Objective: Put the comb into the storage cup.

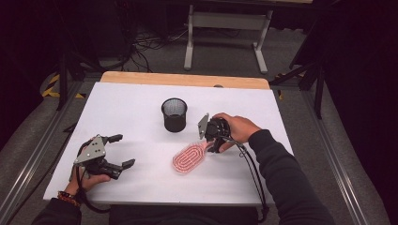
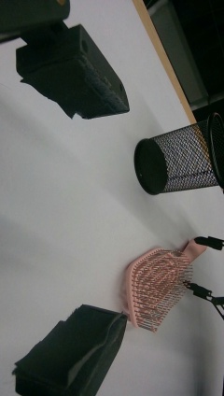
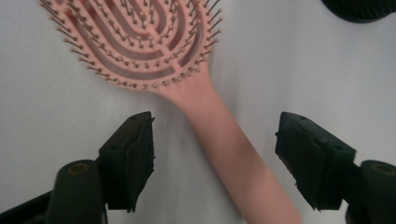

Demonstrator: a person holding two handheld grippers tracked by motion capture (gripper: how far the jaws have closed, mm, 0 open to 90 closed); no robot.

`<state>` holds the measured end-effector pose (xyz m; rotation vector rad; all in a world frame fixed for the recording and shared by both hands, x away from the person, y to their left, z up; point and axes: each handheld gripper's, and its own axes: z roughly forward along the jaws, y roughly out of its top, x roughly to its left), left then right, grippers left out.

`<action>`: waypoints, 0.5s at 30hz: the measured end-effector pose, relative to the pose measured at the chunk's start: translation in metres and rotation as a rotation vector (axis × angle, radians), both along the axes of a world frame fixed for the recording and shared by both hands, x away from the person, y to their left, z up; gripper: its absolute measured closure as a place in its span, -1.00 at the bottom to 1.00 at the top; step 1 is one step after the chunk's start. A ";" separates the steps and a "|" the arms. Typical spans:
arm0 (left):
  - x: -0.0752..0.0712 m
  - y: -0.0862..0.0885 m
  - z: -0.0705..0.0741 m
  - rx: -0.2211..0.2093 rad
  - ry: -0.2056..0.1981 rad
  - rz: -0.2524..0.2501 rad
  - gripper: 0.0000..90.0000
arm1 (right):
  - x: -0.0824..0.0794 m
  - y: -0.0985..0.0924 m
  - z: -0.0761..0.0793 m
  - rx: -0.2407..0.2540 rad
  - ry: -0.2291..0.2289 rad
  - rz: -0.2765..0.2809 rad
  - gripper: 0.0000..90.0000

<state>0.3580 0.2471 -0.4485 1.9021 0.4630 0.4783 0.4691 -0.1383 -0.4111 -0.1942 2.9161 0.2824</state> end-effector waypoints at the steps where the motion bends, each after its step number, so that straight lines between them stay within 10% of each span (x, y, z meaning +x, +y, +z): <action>1: 0.000 0.000 0.000 -0.001 -0.001 -0.002 -0.91 | 0.002 0.002 -0.001 -0.009 0.001 0.006 -0.35; 15: -0.004 -0.004 0.000 0.022 -0.008 -0.021 -0.91 | 0.014 0.020 -0.012 -0.087 0.083 0.127 0.10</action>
